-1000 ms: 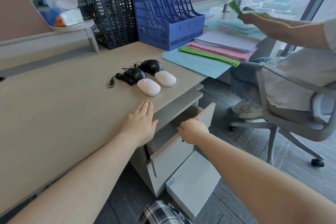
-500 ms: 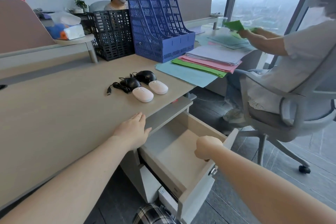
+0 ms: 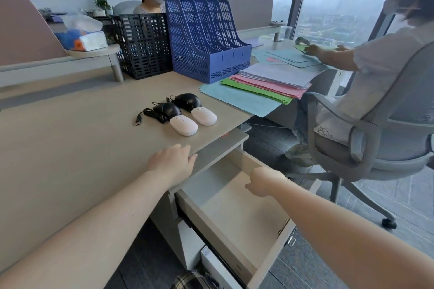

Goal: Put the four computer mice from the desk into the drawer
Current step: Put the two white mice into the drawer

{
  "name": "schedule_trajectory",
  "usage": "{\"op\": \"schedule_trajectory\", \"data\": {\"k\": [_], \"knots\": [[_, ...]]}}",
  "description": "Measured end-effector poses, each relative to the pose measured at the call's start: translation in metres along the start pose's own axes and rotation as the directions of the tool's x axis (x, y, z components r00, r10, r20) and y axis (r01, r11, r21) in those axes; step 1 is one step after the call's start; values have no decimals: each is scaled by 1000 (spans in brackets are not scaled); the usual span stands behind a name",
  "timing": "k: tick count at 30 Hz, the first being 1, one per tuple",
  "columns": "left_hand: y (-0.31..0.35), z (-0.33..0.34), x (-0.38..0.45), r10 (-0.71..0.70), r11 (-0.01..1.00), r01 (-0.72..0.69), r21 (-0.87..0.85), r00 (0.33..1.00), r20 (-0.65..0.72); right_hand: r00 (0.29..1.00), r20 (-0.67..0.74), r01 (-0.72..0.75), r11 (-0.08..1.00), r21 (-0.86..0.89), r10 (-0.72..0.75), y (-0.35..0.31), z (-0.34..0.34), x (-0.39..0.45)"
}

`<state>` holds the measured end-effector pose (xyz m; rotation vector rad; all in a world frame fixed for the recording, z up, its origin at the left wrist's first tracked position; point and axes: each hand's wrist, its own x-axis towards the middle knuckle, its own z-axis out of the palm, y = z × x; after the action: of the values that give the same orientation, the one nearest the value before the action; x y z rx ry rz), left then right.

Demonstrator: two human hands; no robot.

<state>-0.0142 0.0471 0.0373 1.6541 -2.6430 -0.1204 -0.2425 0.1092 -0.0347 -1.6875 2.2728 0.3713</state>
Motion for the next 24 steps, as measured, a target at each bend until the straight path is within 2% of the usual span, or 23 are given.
{"op": "schedule_trajectory", "data": {"k": [4, 6, 9, 10, 11, 16, 20, 24], "knots": [[1, 3, 17, -11, 992, -1, -123, 995, -98, 990, -138, 22, 995, 98, -9, -14, -23, 14], [0, 7, 29, -32, 984, 11, -179, 993, -116, 961, -275, 46, 981, 189, 8, -22, -38, 21], [-2, 13, 47, -72, 975, 44, -219, 990, -121, 830, -557, 143, 964, 224, 7, -34, -59, 35], [-3, 15, 54, -85, 971, 54, -232, 988, -127, 790, -613, 181, 957, 226, -5, -39, -65, 41], [-3, 17, 61, -99, 965, 63, -253, 986, -132, 775, -632, 212, 947, 240, -13, -43, -72, 48], [-10, 19, 96, -172, 889, 113, -443, 981, -95, 833, -552, 256, 914, 315, -43, -71, -93, 86], [-20, 25, 115, -193, 861, 136, -491, 979, -66, 826, -561, 283, 893, 350, -42, -87, -95, 108], [-23, 26, 124, -210, 842, 112, -527, 969, -128, 820, -572, 299, 870, 393, -23, -88, -96, 120]]}}
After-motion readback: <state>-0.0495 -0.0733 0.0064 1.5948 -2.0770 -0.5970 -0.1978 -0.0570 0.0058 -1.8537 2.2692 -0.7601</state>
